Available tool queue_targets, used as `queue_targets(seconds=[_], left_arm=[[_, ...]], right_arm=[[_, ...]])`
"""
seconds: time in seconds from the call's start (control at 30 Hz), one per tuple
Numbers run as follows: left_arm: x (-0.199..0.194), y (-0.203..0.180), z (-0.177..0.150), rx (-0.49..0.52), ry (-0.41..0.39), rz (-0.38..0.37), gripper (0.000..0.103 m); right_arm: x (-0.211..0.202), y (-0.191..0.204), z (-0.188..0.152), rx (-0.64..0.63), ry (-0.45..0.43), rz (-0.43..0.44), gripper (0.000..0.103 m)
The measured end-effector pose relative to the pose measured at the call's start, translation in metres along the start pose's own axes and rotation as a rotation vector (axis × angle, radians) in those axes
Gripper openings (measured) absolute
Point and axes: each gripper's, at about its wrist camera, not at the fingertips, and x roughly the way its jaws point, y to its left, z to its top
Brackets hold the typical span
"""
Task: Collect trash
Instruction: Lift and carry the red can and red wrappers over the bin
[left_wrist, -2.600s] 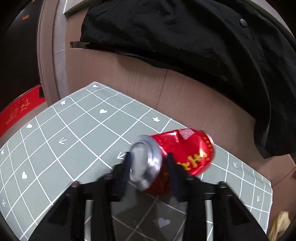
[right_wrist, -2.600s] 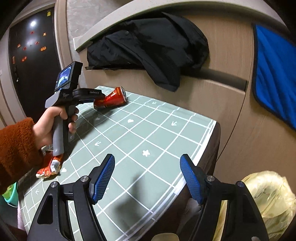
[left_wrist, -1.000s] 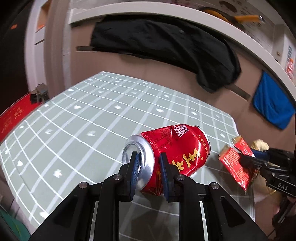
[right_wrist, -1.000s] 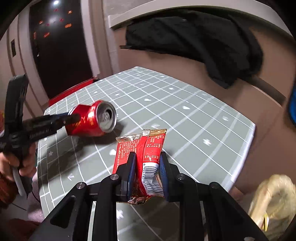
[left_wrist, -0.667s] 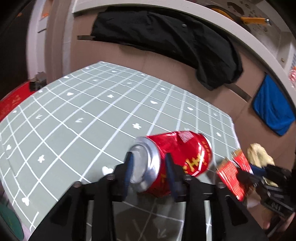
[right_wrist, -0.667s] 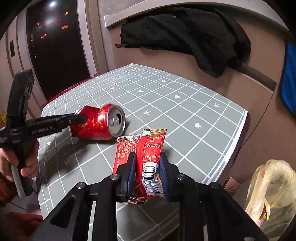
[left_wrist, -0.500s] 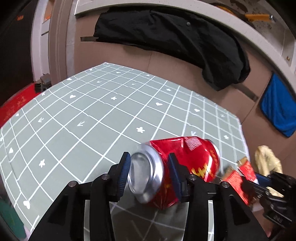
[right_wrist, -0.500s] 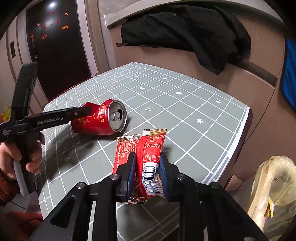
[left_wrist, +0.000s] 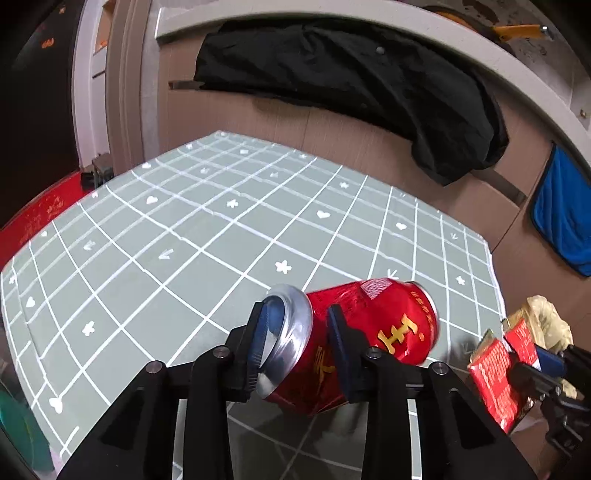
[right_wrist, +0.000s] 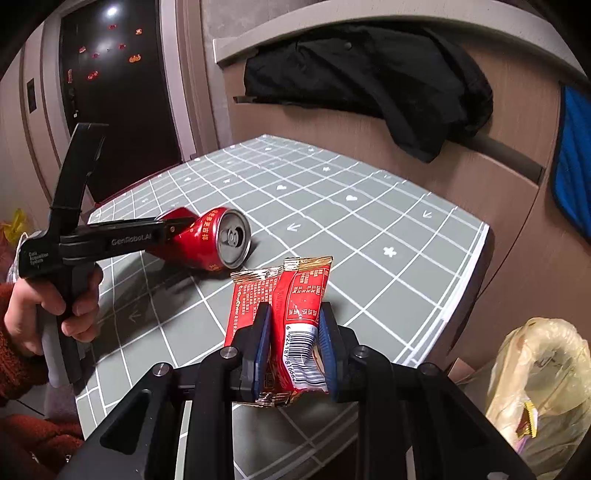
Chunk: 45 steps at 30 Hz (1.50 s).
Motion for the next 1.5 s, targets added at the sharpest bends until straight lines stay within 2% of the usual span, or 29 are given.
queue_targets(seconds=[0.17,0.43,0.8,1.13,1.3,1.5], left_arm=[[-0.024,-0.009,0.002,0.04,-0.067,0.0,0.031],[-0.044,-0.014,0.005,0.045,-0.103,-0.022,0.03],[-0.063,-0.033,0.011,0.102,-0.189,-0.027,0.029],[-0.093,-0.066,0.046,0.17,-0.323,-0.05,0.029],[-0.109,-0.096,0.064,0.21,-0.389,-0.108,0.029],[-0.12,-0.149,0.066,0.274,-0.406,-0.226,0.029]], right_arm=[[-0.009,-0.004,0.004,0.017,-0.034,-0.006,0.023],[-0.017,-0.005,0.006,0.012,-0.064,-0.01,0.023],[-0.028,-0.009,0.011,0.016,-0.099,-0.029,0.023],[-0.057,-0.021,0.038,0.005,-0.195,-0.073,0.023],[-0.086,-0.039,0.046,0.029,-0.27,-0.119,0.023],[-0.131,-0.069,0.041,0.067,-0.342,-0.205,0.023]])
